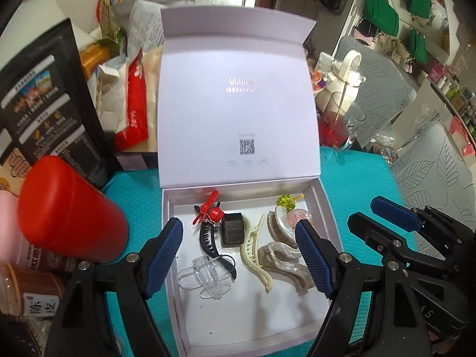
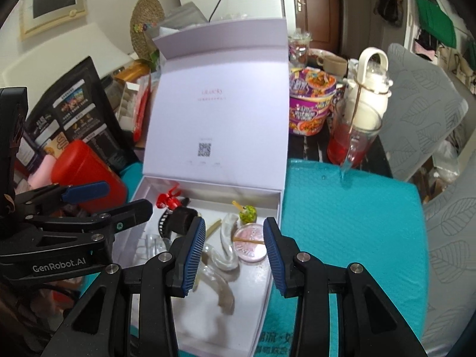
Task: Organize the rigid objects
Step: 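Withdraw both tools up and away from the box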
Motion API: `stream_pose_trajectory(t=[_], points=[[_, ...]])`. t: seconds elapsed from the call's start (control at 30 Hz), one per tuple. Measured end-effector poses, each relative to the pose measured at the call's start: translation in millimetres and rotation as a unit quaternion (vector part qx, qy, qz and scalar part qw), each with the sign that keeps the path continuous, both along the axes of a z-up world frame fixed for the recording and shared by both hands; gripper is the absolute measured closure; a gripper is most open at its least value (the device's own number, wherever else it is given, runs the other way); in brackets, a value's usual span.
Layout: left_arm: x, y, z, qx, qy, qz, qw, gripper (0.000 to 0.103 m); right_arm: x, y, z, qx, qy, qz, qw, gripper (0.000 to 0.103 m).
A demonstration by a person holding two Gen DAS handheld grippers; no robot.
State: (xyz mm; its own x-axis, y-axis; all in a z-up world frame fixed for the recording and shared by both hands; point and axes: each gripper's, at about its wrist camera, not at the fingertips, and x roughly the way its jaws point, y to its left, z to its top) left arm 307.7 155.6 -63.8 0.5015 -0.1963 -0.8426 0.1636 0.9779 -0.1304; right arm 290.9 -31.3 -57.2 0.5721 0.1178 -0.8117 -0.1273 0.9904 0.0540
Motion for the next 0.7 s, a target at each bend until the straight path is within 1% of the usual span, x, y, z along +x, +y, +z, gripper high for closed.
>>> stream_pose_trajectory(t=[0.2,0.3,0.47,0.53,0.57,0.7], points=[[-19,-1,35,-0.001,-0.035,0.004,0.9994,0.025,-21,8,35,-0.008,-0.032,0.003,0.999,0.063],[-30,-1,51,-0.004,-0.048,0.004,0.9988,0.025,-34,8,50,-0.002,-0.043,-0.004,0.999,0.062],[-53,-4,76,0.005,-0.075,0.006,0.9971,0.025,-58,11,70,0.002,-0.058,0.003,0.998,0.061],[-63,-4,84,0.006,-0.082,0.009,0.9965,0.025,-68,12,77,0.004,-0.063,0.004,0.998,0.058],[-70,-5,88,0.007,-0.087,0.011,0.9961,0.025,-73,12,79,0.004,-0.065,0.005,0.998,0.054],[-93,-7,99,0.010,-0.099,0.018,0.9949,0.025,-98,11,91,0.007,-0.077,0.013,0.997,0.052]])
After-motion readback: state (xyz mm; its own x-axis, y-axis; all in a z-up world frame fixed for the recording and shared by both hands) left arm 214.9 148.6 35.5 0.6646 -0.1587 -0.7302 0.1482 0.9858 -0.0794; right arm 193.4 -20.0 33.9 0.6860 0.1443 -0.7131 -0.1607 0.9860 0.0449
